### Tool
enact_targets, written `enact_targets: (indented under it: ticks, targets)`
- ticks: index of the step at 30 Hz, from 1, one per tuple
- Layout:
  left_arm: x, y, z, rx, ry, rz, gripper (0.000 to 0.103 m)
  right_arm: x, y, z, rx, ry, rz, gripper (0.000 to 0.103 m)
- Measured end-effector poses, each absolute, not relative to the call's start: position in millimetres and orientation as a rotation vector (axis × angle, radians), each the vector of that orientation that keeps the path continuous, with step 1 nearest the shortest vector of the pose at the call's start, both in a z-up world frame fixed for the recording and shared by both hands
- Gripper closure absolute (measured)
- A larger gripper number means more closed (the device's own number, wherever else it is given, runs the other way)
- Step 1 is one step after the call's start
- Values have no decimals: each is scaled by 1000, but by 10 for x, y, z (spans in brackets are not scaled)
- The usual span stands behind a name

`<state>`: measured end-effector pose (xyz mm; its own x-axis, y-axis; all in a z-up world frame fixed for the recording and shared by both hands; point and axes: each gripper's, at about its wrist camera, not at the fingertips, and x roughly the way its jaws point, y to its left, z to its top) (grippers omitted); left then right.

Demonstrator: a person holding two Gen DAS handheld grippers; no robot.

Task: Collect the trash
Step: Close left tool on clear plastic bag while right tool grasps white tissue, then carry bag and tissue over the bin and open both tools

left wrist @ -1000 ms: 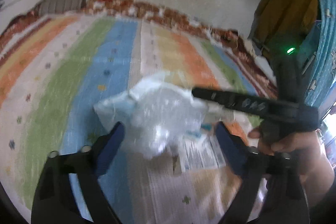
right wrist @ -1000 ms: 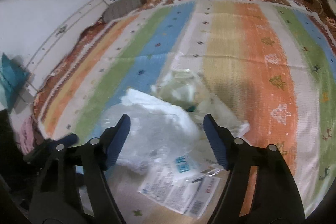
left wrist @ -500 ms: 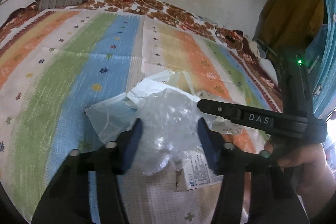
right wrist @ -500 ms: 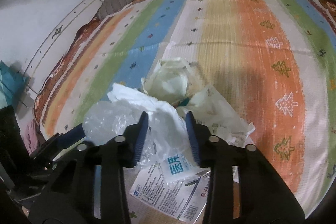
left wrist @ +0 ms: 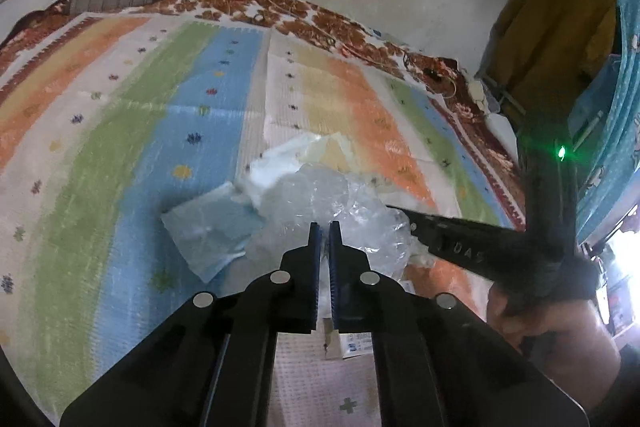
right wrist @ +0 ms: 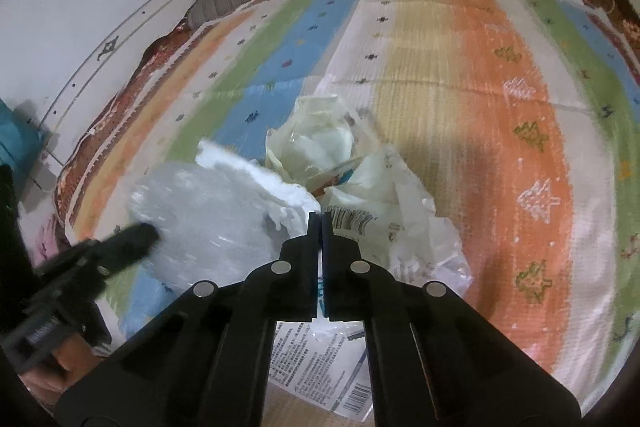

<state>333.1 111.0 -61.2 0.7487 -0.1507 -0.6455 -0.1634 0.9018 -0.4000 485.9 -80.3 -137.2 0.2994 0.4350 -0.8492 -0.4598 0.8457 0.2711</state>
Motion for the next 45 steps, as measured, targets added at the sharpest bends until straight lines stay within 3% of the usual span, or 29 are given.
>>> enact_targets:
  ticks: [10, 15, 28, 45]
  targets:
    - [3115, 1207, -73, -514, 709, 29, 100, 4588, -887, -991, -84, 1091, 533, 103]
    - [2970, 1267, -102, -540, 775, 10, 100, 4267, -796, -748, -162, 1040, 545, 103]
    - [2350, 1226, 366, -554, 691, -10, 100, 3425, -1111, -305, -62, 1097, 523, 103]
    - [1438, 866, 548, -530, 620, -56, 100, 2462, -1394, 91, -100, 987, 483, 103]
